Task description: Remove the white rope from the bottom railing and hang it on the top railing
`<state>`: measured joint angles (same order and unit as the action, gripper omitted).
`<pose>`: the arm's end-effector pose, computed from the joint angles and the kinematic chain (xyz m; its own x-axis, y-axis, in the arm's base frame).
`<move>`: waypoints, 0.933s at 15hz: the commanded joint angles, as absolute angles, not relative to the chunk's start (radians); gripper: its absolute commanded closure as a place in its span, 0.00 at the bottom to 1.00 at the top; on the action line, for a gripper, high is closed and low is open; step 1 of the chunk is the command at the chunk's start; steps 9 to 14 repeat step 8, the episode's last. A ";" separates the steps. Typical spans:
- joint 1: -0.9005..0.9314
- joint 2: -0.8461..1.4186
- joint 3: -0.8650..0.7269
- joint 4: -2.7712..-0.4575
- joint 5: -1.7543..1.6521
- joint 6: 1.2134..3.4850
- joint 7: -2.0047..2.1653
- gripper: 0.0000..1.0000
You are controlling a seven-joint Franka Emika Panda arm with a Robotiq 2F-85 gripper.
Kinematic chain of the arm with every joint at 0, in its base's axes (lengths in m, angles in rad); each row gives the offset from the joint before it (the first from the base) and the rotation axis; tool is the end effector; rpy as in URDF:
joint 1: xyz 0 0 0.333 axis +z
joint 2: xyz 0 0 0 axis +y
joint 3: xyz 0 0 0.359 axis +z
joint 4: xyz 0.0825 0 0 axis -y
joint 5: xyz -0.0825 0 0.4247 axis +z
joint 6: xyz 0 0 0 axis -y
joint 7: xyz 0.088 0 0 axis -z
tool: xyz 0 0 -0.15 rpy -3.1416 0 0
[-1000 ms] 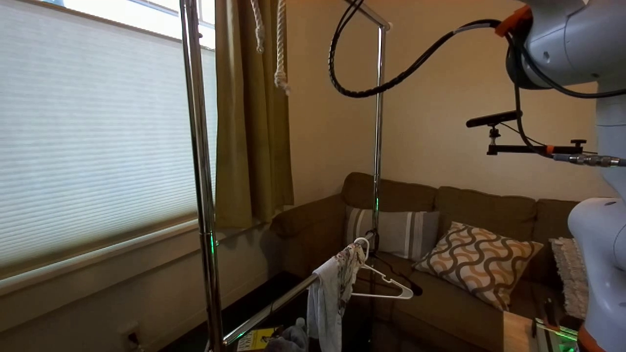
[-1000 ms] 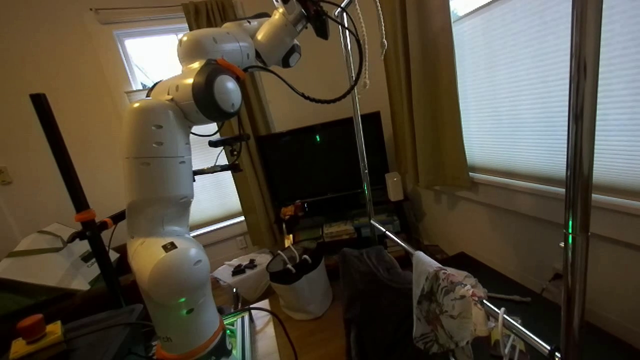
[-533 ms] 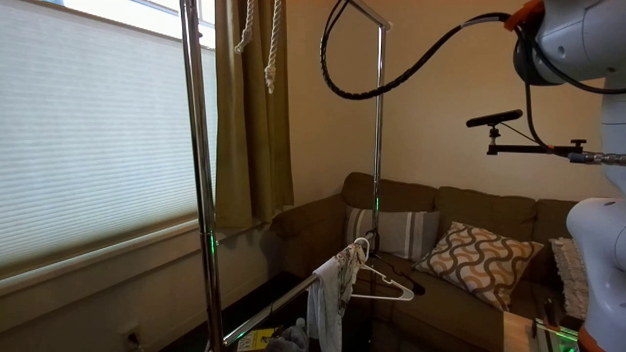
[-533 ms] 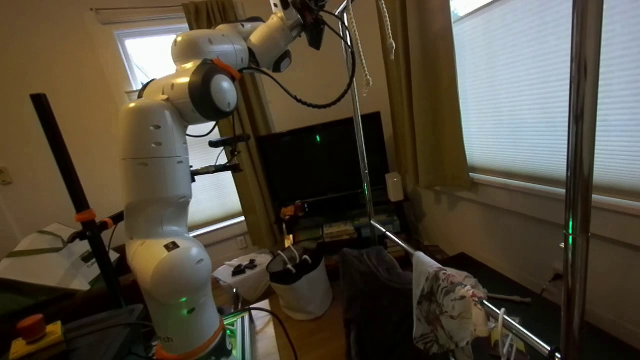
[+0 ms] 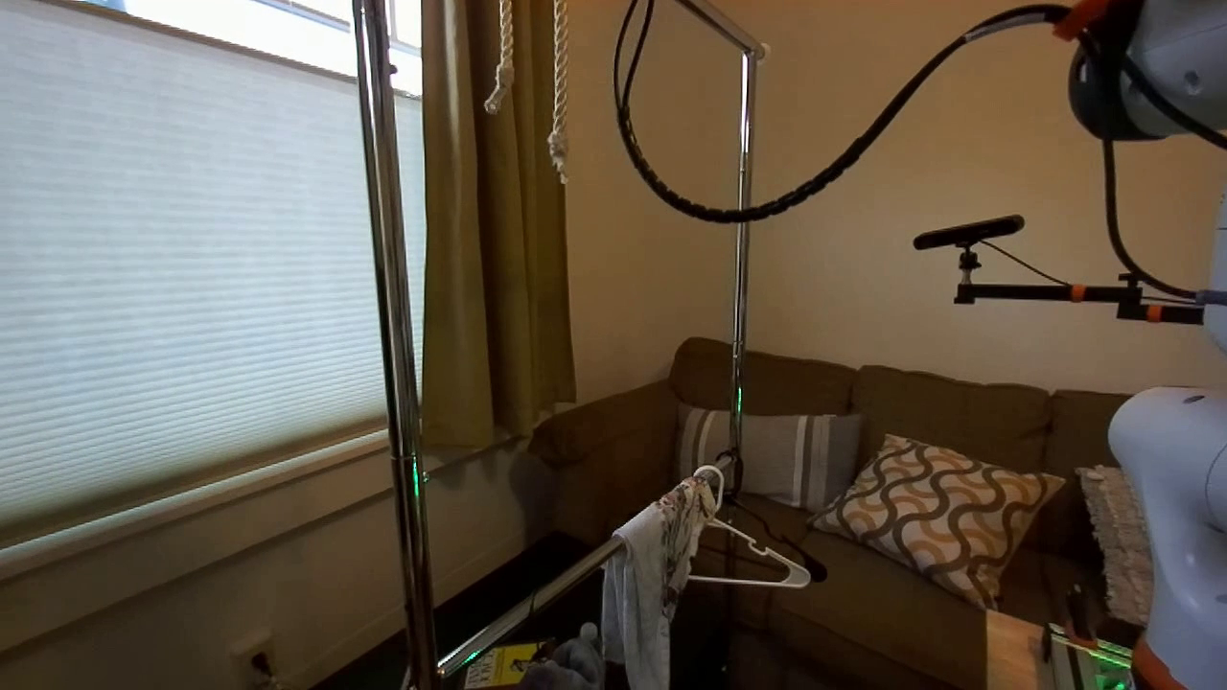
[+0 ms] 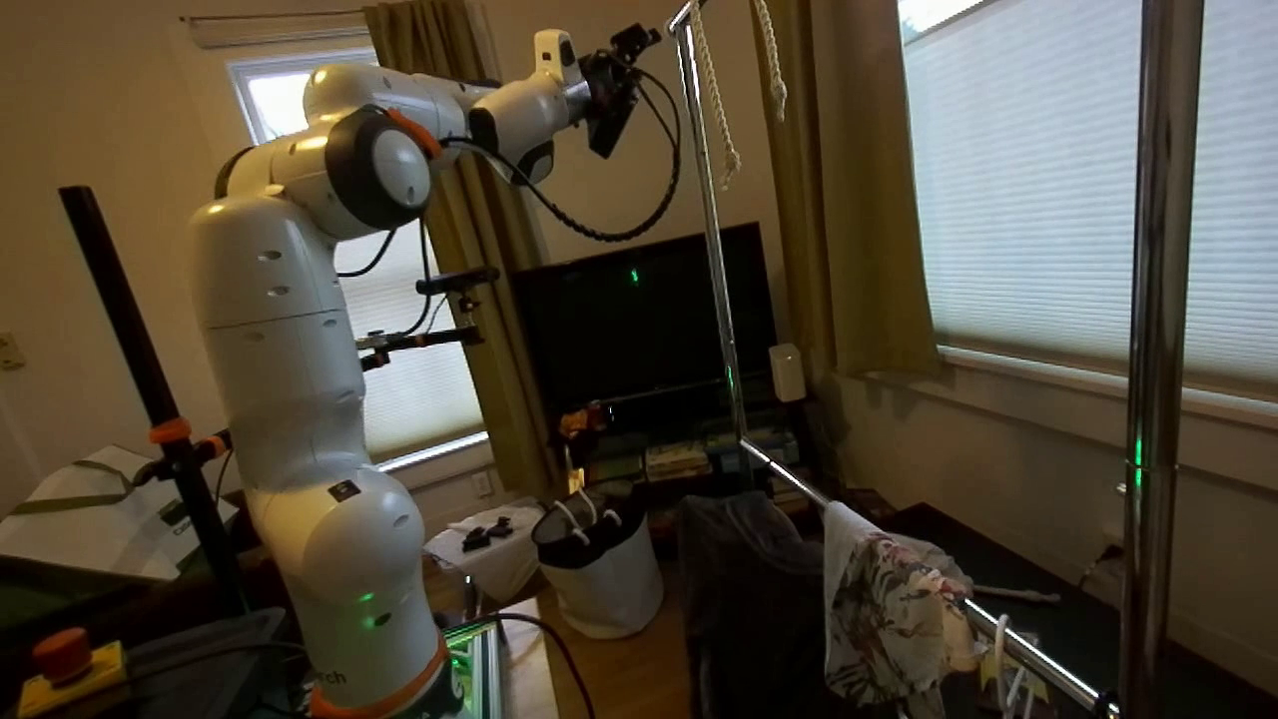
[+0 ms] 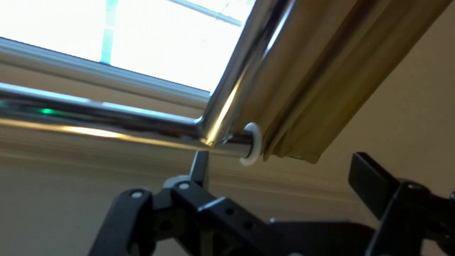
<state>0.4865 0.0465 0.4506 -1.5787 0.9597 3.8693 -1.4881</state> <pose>0.4634 0.3840 0.8388 -0.4134 0.2885 0.8637 0.1538 -0.9128 0.3785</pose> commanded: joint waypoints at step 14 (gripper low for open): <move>0.427 -0.277 0.384 -2.188 1.511 3.711 -1.621 0.00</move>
